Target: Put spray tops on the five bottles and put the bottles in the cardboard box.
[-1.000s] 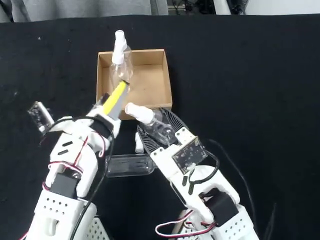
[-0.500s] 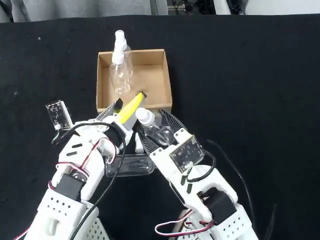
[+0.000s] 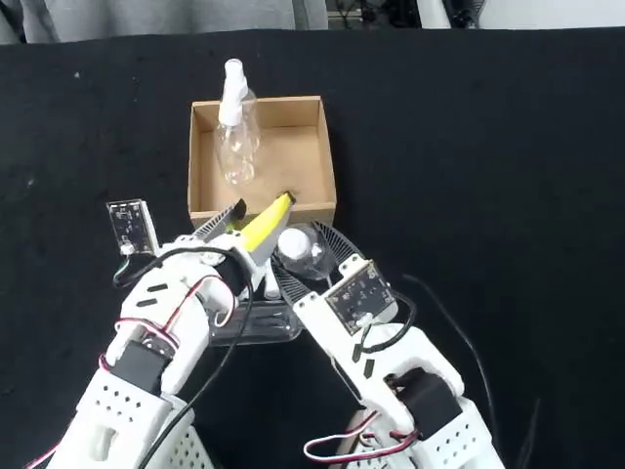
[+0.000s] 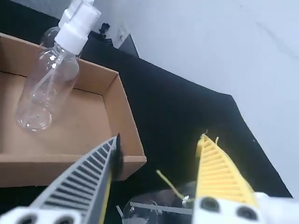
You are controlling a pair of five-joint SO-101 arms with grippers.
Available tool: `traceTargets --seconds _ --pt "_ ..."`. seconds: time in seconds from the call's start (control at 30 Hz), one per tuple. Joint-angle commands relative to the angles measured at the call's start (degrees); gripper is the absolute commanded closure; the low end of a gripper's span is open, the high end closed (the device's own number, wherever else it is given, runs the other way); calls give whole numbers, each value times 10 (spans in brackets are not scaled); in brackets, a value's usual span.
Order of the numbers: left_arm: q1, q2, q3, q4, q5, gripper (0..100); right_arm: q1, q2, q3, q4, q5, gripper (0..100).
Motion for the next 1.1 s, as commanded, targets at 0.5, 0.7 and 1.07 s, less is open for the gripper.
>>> traceTargets --seconds 0.5,0.7,1.07 --pt "-44 -8 -50 -1 -5 752 44 -59 -10 18 -5 907" --pt "-94 -8 -48 4 -9 752 45 -59 -7 18 -6 907" --pt "-241 -9 29 4 -9 752 44 -59 -8 18 -56 907"
